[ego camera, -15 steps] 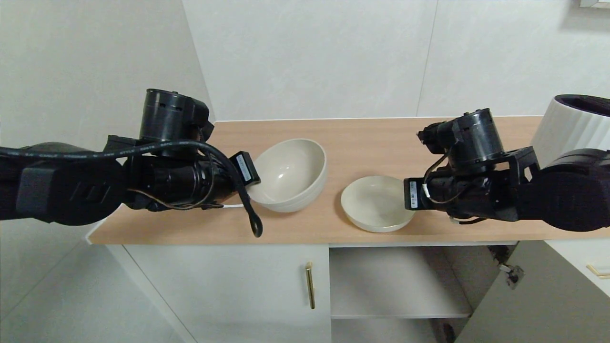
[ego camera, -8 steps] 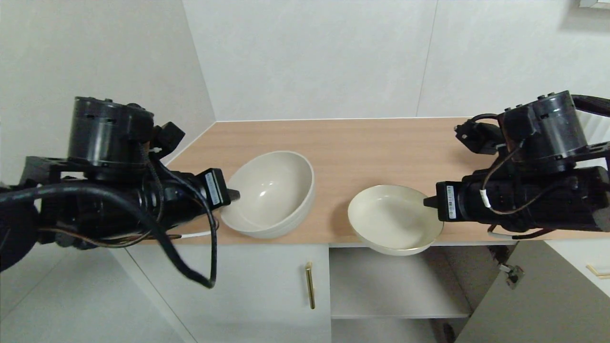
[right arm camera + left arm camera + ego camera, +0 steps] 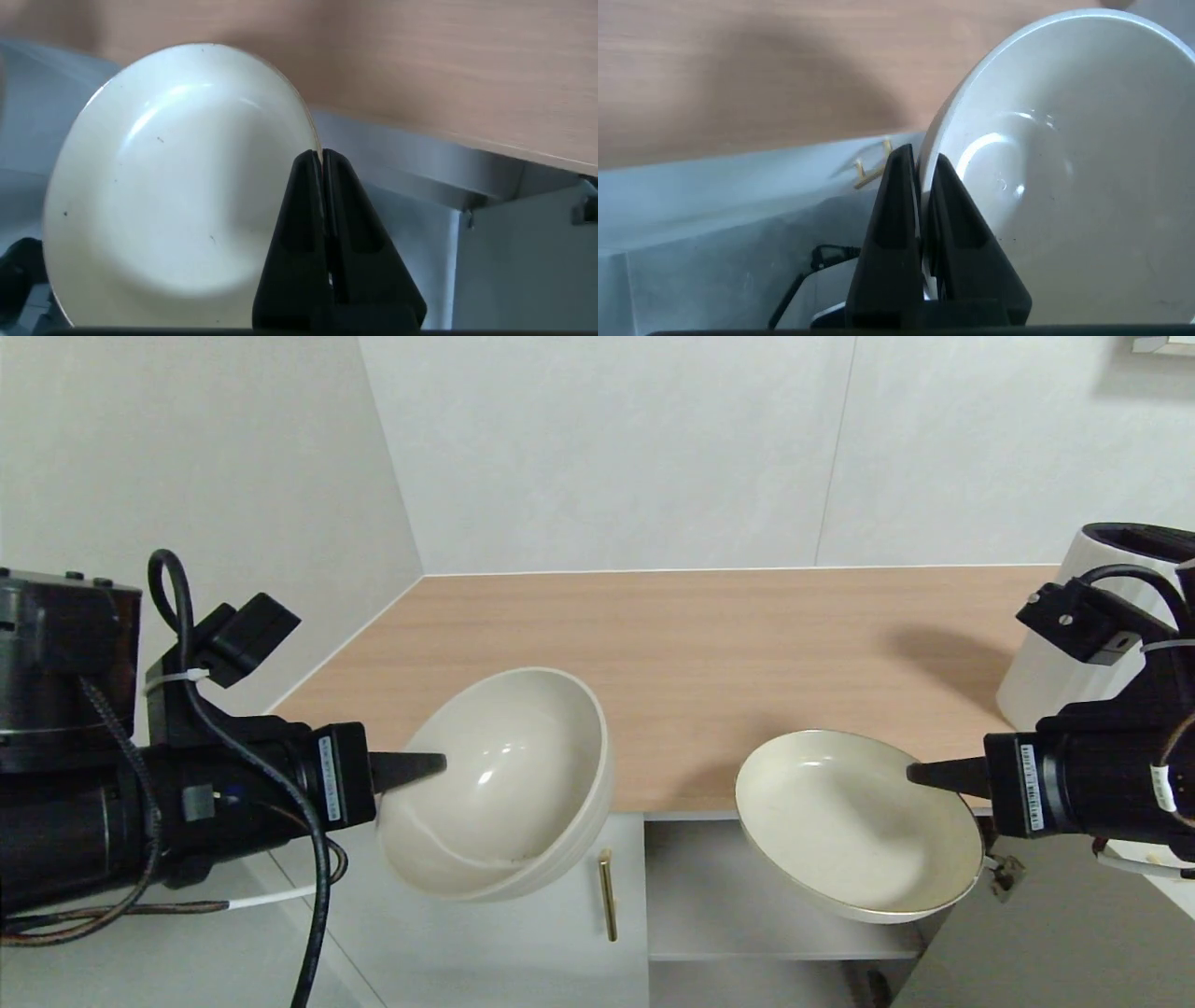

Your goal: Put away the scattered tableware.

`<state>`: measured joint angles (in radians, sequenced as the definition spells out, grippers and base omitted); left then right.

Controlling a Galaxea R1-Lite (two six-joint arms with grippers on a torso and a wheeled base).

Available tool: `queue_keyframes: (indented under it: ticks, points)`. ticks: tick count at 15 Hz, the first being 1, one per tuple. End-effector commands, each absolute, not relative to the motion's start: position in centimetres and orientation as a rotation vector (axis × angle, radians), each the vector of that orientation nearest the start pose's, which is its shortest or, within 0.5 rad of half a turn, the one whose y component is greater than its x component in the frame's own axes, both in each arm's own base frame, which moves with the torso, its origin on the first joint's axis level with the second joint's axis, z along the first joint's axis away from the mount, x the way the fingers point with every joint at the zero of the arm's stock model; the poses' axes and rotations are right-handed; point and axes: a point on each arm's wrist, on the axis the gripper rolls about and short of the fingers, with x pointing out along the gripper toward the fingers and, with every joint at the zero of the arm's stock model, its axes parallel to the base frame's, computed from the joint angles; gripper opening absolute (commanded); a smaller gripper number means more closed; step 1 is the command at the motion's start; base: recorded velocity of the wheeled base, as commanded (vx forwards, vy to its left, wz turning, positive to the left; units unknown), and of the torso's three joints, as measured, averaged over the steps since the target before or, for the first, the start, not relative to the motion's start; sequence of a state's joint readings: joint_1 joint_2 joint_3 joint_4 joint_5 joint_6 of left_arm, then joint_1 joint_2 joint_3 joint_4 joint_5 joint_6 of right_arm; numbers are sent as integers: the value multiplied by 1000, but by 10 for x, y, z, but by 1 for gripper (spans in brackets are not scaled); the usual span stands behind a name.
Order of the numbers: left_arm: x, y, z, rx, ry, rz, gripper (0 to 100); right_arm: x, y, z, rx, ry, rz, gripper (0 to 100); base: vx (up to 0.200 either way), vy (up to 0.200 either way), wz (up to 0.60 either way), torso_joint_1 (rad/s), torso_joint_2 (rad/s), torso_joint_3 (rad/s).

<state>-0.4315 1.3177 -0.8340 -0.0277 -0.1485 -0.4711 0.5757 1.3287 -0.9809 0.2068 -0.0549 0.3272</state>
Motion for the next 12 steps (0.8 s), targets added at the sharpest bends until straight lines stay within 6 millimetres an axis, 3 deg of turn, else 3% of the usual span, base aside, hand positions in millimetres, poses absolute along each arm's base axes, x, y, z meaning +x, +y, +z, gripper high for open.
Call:
queue_keyframes:
  ticks: [1, 9, 12]
  points:
    - [184, -90, 231, -383, 580, -458, 0, 168, 106, 252, 146, 593, 412, 0, 0, 0, 0, 0, 0, 0]
    - [187, -92, 228, -379, 598, -456, 0, 174, 110, 237, 108, 646, 401, 0, -200, 0, 0, 1, 2, -1]
    - [187, -92, 228, -379, 599, -457, 0, 176, 111, 235, 105, 656, 399, 0, 0, 0, 0, 0, 0, 0]
